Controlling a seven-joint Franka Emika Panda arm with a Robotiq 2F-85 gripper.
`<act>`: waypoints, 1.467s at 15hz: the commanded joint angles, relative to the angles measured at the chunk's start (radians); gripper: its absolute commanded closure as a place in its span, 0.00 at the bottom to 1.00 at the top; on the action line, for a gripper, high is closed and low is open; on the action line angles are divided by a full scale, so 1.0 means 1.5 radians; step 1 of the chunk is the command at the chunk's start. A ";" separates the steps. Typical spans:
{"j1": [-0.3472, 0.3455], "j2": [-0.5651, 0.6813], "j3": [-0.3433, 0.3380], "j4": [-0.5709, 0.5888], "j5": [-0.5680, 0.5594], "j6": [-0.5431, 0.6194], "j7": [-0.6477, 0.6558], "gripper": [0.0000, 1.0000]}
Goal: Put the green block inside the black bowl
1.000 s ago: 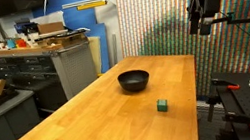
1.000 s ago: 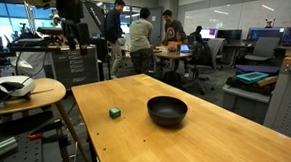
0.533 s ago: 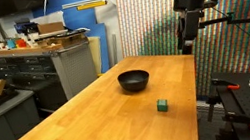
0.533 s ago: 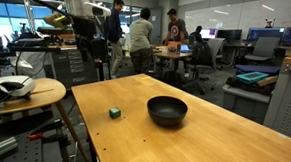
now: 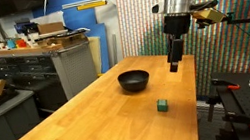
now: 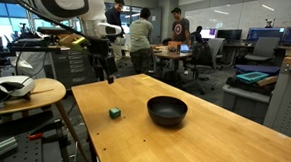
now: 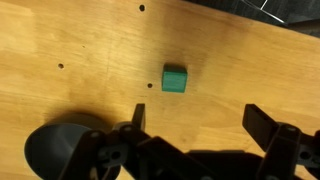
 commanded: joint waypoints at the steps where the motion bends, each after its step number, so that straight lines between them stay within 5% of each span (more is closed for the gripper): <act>1: -0.024 0.071 0.002 0.008 -0.033 0.062 0.007 0.00; 11: -0.021 0.228 0.000 0.056 0.061 0.150 -0.059 0.00; 16: -0.038 0.278 0.032 0.091 0.168 0.140 -0.139 0.00; 22: -0.064 0.331 0.057 0.121 0.179 0.131 -0.160 0.00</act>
